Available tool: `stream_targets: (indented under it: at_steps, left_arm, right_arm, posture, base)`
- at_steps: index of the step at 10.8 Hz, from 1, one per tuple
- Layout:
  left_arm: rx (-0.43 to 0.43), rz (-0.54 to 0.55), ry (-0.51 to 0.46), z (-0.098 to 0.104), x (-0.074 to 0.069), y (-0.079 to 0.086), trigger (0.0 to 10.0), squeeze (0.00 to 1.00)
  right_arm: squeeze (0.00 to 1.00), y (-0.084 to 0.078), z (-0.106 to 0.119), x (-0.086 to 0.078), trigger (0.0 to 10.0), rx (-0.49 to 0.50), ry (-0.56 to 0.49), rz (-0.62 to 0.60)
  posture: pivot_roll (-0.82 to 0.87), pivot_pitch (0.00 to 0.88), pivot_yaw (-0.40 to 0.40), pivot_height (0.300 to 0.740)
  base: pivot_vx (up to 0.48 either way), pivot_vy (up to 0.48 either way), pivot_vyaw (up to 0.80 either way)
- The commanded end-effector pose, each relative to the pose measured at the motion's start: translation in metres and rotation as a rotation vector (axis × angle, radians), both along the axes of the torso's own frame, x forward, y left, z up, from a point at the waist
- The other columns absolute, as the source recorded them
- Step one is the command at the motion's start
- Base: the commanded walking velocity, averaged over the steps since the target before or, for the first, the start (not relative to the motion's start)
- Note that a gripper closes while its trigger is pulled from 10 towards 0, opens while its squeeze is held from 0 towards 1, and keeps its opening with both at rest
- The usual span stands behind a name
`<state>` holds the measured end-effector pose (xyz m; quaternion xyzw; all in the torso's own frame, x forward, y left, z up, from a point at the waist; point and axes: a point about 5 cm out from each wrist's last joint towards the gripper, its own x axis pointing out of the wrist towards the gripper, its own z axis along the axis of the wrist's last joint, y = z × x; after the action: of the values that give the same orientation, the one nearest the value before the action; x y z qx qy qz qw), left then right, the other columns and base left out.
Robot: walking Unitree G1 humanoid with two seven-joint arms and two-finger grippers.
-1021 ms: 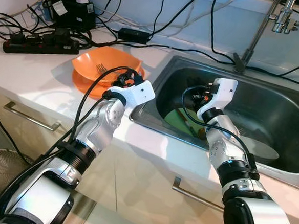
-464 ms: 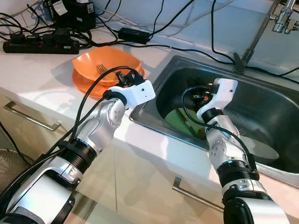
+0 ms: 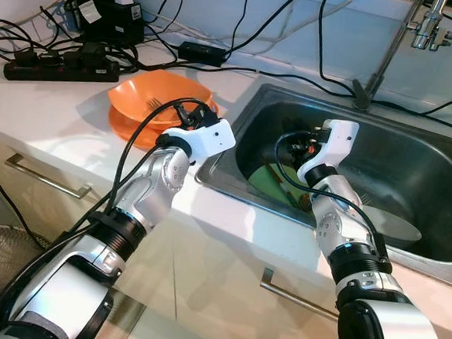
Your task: Kitchen organization
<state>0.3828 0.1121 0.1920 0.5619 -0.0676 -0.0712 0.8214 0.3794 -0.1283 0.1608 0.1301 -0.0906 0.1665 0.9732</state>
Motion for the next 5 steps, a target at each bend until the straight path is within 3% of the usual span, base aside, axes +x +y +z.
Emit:
stream_targets:
  at_steps: [1,3,4,5]
  left_arm:
    - [0.032,-0.011,-0.084,0.018,0.002,-0.005,0.0,0.0]
    - [0.091,-0.011,-0.216,0.039,0.001,-0.007,0.0,0.0]
    - [0.073,-0.042,-0.302,0.053,-0.003,-0.013,0.0,0.0]
    - [-0.034,-0.129,-0.362,0.067,-0.01,-0.024,0.0,0.0]
  right_arm:
    - [0.0,-0.002,-0.003,-0.001,10.0,0.006,0.012,-0.008]
    - [0.0,-0.001,-0.004,-0.001,10.0,0.004,0.015,-0.009]
    - [0.0,-0.002,-0.003,-0.001,10.0,-0.001,0.013,-0.013]
    - [0.0,-0.004,-0.002,-0.001,10.0,-0.015,0.005,-0.033]
  posture:
    - [0.24,0.007,-0.05,0.74]
    - [0.24,0.007,-0.051,0.74]
    - [0.24,0.007,-0.05,0.74]
    - [0.24,0.005,-0.051,0.74]
  base:
    - [0.0,0.0,0.0]
    - [0.0,0.0,0.0]
    - [0.0,0.0,0.0]
    - [0.0,0.0,0.0]
